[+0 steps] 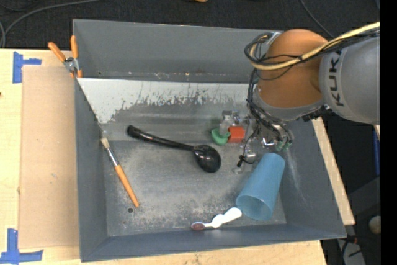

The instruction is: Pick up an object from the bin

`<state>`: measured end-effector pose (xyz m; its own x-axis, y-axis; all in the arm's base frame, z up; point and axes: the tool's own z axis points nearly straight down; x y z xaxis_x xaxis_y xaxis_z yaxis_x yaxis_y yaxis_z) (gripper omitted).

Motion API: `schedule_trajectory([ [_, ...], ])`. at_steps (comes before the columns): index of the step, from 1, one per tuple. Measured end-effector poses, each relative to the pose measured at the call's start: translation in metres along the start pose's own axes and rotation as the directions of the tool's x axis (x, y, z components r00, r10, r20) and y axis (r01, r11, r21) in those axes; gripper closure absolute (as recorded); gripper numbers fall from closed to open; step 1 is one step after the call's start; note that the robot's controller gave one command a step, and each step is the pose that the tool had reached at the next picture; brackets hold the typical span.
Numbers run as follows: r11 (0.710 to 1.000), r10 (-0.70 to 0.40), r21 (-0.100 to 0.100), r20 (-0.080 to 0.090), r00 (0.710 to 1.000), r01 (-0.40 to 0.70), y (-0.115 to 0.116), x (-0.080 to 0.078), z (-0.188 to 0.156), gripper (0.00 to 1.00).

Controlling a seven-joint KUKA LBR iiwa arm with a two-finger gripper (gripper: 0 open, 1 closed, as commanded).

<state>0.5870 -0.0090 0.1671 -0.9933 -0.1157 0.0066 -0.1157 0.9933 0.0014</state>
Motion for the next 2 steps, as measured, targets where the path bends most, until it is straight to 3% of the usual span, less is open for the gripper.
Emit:
schedule_trajectory([
  [1,1.000,0.002,-0.002,0.011,1.000,-0.002,0.038,-0.015,0.050,0.00],
  [2,0.997,-0.075,0.002,0.005,0.997,0.075,0.009,-0.019,0.097,1.00],
])
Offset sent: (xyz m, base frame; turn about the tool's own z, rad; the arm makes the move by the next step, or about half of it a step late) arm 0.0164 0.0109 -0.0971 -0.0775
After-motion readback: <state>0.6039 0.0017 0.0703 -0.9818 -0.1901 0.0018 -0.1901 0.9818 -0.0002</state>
